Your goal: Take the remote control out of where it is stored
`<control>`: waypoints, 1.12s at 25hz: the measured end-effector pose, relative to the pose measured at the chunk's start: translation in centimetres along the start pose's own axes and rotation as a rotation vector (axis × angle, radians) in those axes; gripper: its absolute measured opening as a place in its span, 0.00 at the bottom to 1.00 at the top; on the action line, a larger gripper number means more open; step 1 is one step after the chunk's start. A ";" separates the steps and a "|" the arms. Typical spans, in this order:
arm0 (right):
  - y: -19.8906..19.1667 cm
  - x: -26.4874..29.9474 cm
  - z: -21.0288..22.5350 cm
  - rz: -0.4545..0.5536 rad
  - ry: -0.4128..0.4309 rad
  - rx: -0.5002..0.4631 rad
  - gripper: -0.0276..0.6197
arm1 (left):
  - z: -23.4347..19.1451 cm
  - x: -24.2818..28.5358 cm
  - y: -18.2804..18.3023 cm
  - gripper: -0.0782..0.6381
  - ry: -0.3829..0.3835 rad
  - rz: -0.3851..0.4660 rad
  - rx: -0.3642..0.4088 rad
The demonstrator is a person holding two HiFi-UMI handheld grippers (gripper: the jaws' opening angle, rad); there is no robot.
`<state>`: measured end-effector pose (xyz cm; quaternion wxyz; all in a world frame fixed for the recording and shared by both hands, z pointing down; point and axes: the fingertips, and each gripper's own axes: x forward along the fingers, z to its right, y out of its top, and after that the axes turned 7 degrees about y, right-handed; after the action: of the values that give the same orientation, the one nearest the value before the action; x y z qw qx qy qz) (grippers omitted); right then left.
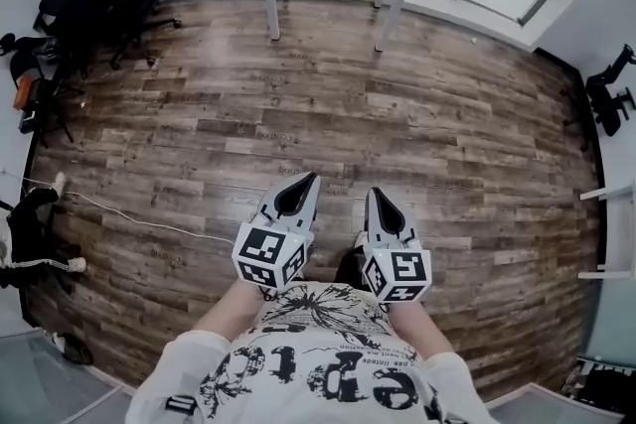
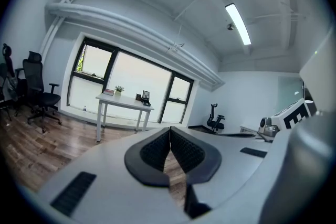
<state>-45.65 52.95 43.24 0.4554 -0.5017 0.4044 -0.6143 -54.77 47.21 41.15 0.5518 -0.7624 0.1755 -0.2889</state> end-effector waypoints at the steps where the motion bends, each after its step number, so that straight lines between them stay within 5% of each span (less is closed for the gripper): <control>1: 0.6 0.2 1.2 0.011 0.008 -0.010 0.05 | 0.9 1.1 0.3 0.12 0.001 0.005 0.008; 6: 3.7 0.7 9.0 0.056 0.028 -0.031 0.05 | 5.8 7.3 2.6 0.12 0.003 0.047 0.049; 12: 5.9 0.3 18.9 0.058 0.019 -0.025 0.05 | 14.4 14.5 4.4 0.12 -0.126 0.100 0.146; 17: 6.4 0.0 25.1 0.062 0.013 0.025 0.05 | 18.7 20.4 4.4 0.12 -0.114 0.093 0.181; 28: 6.2 6.2 32.6 0.040 -0.036 0.075 0.05 | 16.7 30.9 4.8 0.12 -0.125 0.013 0.145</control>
<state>-13.14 44.09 44.33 0.4933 -0.4871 0.3828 -0.6106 -20.06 39.85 40.56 0.6174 -0.7357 0.1240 -0.2493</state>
